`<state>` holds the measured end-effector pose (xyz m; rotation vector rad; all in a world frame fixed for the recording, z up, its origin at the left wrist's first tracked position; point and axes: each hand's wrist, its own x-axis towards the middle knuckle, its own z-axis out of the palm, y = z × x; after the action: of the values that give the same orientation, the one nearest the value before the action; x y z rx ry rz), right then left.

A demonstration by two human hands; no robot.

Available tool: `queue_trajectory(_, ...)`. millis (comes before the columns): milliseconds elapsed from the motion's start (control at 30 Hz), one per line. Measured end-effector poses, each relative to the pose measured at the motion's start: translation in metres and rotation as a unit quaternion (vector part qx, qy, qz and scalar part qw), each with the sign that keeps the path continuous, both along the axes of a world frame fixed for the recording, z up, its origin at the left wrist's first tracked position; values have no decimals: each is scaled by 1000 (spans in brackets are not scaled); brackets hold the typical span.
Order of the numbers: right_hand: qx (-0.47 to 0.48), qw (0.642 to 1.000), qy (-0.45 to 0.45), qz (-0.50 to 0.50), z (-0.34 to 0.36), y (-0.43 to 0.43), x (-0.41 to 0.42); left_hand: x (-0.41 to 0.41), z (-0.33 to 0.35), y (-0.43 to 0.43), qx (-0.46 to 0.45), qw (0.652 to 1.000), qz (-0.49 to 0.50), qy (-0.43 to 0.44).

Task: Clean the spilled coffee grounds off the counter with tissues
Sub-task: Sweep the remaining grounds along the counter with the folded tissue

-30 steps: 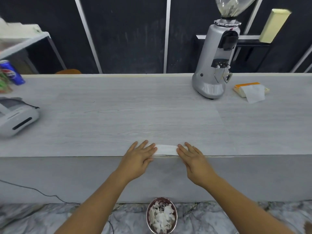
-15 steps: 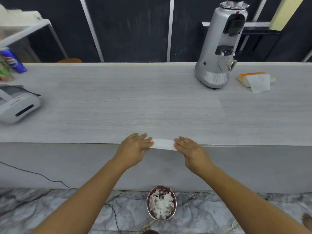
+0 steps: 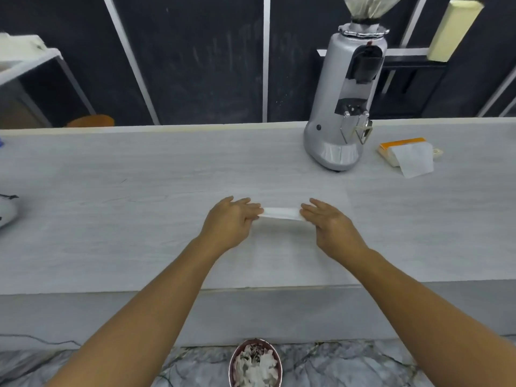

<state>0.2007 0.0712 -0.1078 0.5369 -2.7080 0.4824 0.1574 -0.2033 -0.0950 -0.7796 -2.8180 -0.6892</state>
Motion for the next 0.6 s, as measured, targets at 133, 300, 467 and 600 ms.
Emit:
queue_trajectory(133,9,999,-2,-53,7,34,-56,-67,1,45,-5,1000,9,13)
queue_trajectory(300,34,997,-26,-65,-11,81,-104,-124,-27,98,0,1000,7,-23)
queue_trajectory(467,39,992,-55,-110,-27,141,-111,-147,-47,162,-6,998,-45,-33)
queue_trajectory(600,54,988,-70,-124,-27,175,-102,-165,-58,203,-24,996,-79,-37)
